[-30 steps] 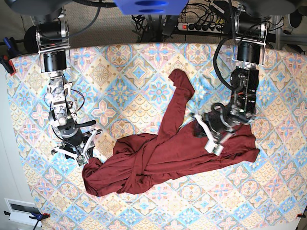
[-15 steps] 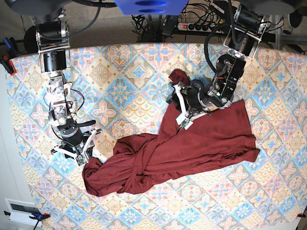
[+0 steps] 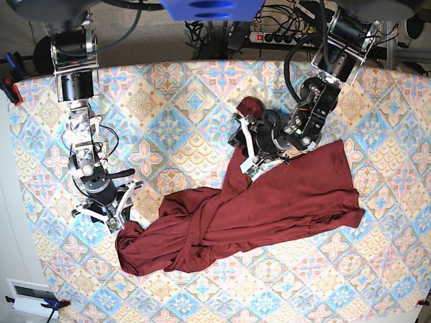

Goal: Layout the t-shirt on the table in an organized manner, then fold the t-shirt properly

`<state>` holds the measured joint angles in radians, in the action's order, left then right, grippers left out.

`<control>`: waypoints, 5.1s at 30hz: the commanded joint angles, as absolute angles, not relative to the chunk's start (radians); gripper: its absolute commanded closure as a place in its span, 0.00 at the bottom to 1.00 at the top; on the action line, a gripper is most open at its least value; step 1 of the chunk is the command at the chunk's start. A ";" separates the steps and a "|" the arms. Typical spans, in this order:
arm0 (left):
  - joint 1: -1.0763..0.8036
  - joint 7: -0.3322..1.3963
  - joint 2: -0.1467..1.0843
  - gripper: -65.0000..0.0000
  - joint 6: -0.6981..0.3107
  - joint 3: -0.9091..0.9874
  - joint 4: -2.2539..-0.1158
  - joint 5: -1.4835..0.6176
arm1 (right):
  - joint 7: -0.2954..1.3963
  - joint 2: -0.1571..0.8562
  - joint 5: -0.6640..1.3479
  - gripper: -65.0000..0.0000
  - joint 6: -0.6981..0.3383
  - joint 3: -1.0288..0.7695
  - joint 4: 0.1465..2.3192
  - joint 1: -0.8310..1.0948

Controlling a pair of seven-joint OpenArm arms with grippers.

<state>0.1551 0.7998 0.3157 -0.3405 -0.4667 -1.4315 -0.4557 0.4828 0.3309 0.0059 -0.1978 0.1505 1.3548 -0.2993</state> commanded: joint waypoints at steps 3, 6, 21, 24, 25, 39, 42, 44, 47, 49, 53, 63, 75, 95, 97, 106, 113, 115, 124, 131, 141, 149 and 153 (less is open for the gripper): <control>0.156 0.843 0.288 0.82 -0.346 -0.467 -1.428 -0.453 | 0.460 0.343 0.008 0.69 -0.191 0.143 1.376 -0.328; 0.159 0.800 0.282 1.00 -0.343 -0.424 -1.428 -0.453 | 0.460 0.343 0.008 0.69 -0.191 0.143 1.376 -0.326; 0.305 0.771 0.288 1.00 -0.349 -0.099 -1.434 -0.461 | 0.460 0.341 0.008 0.69 -0.191 0.143 1.376 -0.271; 0.312 0.858 0.283 1.00 -0.349 -0.124 -1.435 -0.461 | 0.460 0.341 0.008 0.69 -0.191 0.143 1.376 -0.271; 0.312 0.885 0.283 1.00 -0.351 -0.156 -1.435 -0.461 | 0.460 0.341 0.008 0.69 -0.191 0.143 1.376 -0.271; 0.085 0.967 0.312 0.52 -0.348 -0.248 -1.560 -0.463 | 0.460 0.343 0.008 0.69 -0.191 0.145 1.376 -0.271; 0.068 0.964 0.311 0.52 -0.343 -0.248 -1.555 -0.461 | 0.460 0.343 0.008 0.69 -0.191 0.147 1.376 -0.271; 0.062 0.964 0.309 0.52 -0.343 -0.251 -1.554 -0.460 | 0.460 0.343 0.008 0.69 -0.191 0.147 1.376 -0.271; 0.062 0.966 0.278 0.52 -0.343 -0.252 -1.550 -0.455 | 0.460 0.343 0.008 0.69 -0.191 0.148 1.376 -0.271; 0.062 0.969 0.257 0.52 -0.343 -0.252 -1.537 -0.460 | 0.460 0.343 0.008 0.69 -0.191 0.148 1.376 -0.271; 0.062 0.969 0.208 0.52 -0.344 -0.252 -1.504 -0.460 | 0.460 0.343 0.008 0.69 -0.191 0.147 1.376 -0.271; 0.079 0.963 0.189 0.89 -0.348 -0.242 -1.489 -0.461 | 0.460 0.344 0.008 0.69 -0.191 0.143 1.422 -0.269; 0.180 0.961 0.189 1.00 -0.349 -0.005 -1.497 -0.478 | 0.460 0.344 0.008 0.69 -0.191 0.143 1.435 -0.269; 0.730 0.812 0.478 1.00 -0.343 0.292 -1.095 -0.547 | 0.461 0.343 0.008 0.69 -0.191 0.145 1.495 -0.206; 0.794 0.759 0.521 1.00 -0.341 0.292 -1.012 -0.547 | 0.461 0.341 0.008 0.69 -0.191 0.145 1.506 -0.197; 0.881 0.585 0.622 0.88 -0.220 0.292 -0.874 -0.444 | 0.461 0.341 0.008 0.69 -0.193 0.150 1.532 -0.197; 0.690 0.687 0.591 0.55 -0.189 0.239 -0.975 -0.414 | 0.461 0.340 0.008 0.69 -0.193 0.151 1.532 -0.197; 0.591 0.687 0.581 0.53 -0.189 0.208 -1.073 -0.414 | 0.461 0.340 0.008 0.69 -0.193 0.151 1.532 -0.197; 0.206 0.792 0.506 0.53 -0.189 0.163 -1.517 -0.427 | 0.461 0.338 0.008 0.69 -0.239 0.153 1.532 -0.197; 0.085 0.852 0.484 0.53 -0.189 0.056 -1.577 -0.469 | 0.461 0.338 0.008 0.68 -0.239 0.194 1.532 -0.199; 0.067 0.849 0.483 0.53 -0.189 -0.150 -1.561 -0.234 | 0.461 0.338 0.008 0.68 -0.239 0.194 1.532 -0.199; 0.070 0.728 0.479 0.53 -0.189 -0.157 -1.409 -0.030 | 0.461 0.338 0.008 0.68 -0.239 0.194 1.547 -0.199; 0.064 0.684 0.479 0.62 -0.188 -0.157 -1.380 0.010 | 0.461 0.338 0.008 0.68 -0.239 0.194 1.547 -0.199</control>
